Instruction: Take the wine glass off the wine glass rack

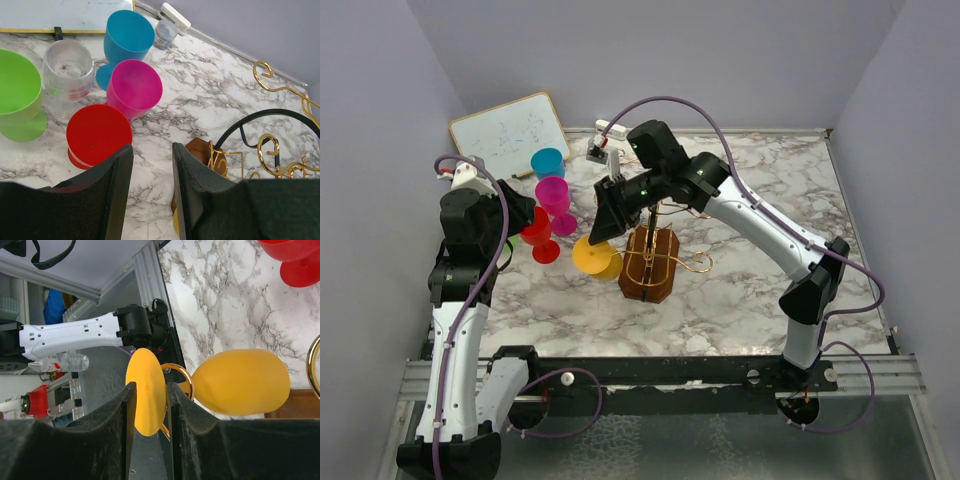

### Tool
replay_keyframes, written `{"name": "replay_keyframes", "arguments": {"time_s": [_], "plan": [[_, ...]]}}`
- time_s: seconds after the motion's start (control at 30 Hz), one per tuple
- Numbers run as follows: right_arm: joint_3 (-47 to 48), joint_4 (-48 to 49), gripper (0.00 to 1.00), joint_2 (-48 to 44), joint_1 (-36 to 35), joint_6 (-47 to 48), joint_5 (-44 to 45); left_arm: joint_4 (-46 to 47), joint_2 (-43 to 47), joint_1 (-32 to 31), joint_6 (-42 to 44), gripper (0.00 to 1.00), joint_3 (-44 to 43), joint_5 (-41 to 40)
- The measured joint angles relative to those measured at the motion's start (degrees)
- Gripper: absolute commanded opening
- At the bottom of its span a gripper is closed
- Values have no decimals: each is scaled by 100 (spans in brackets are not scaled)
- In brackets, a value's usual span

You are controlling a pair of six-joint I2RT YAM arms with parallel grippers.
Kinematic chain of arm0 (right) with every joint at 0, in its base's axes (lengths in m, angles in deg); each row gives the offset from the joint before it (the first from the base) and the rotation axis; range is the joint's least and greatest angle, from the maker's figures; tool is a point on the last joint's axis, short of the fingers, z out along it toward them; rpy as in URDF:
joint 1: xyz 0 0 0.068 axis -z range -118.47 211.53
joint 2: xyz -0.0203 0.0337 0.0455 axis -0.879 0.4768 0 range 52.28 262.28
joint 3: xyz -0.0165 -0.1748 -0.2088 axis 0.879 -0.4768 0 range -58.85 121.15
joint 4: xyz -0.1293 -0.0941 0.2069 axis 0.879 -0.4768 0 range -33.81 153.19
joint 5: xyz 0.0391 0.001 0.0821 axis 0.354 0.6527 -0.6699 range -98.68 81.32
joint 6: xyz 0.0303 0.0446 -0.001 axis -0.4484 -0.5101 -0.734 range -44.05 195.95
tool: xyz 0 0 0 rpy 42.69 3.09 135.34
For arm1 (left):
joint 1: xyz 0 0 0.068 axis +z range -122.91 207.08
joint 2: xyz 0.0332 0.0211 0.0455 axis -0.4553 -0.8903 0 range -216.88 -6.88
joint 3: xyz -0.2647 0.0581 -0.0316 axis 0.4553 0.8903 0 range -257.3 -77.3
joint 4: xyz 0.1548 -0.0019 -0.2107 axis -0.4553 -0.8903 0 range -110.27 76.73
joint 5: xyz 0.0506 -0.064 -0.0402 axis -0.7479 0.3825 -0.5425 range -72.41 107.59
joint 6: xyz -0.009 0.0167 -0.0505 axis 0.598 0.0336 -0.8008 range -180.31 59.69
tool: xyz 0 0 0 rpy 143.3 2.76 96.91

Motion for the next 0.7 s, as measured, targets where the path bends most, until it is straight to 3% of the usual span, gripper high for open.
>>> {"name": "replay_keyframes", "arguments": {"time_s": [0.17,0.4,0.7], "plan": [[-190,9,29,0,-63,2,0,-2,15,0,9,40,61,-4],[-236,20,11,-7,-166,0,4,-2,20,0,11,40,96,-4],[-315,68,2,-142,-177,-52,50,-2,31,-24,11,40,96,-7]]}}
